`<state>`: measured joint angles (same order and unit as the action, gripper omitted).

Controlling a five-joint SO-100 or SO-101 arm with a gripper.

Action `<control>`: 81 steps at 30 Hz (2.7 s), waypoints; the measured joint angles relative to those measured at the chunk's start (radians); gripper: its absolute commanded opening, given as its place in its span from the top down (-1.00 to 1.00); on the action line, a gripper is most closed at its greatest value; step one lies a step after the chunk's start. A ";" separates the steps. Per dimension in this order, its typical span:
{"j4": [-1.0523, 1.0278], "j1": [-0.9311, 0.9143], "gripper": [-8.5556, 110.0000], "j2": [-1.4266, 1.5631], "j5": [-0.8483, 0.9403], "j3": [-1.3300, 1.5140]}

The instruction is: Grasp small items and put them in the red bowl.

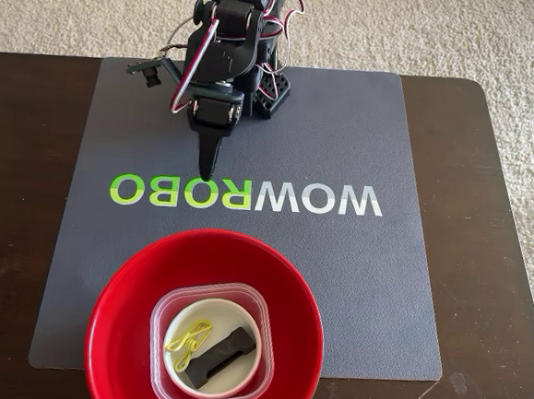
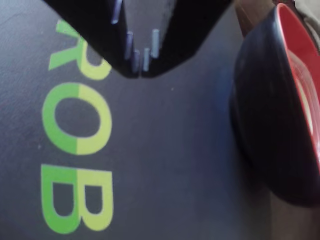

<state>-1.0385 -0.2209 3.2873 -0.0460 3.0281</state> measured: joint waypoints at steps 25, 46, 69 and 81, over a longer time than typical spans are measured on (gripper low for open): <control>0.000 0.060 0.63 -0.002 0.006 0.000; 0.000 0.060 0.63 -0.002 0.006 0.000; 0.000 0.060 0.63 -0.002 0.006 0.000; 0.000 0.060 0.63 -0.002 0.006 0.000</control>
<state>-1.0385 -0.1611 3.2858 -0.0399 3.0281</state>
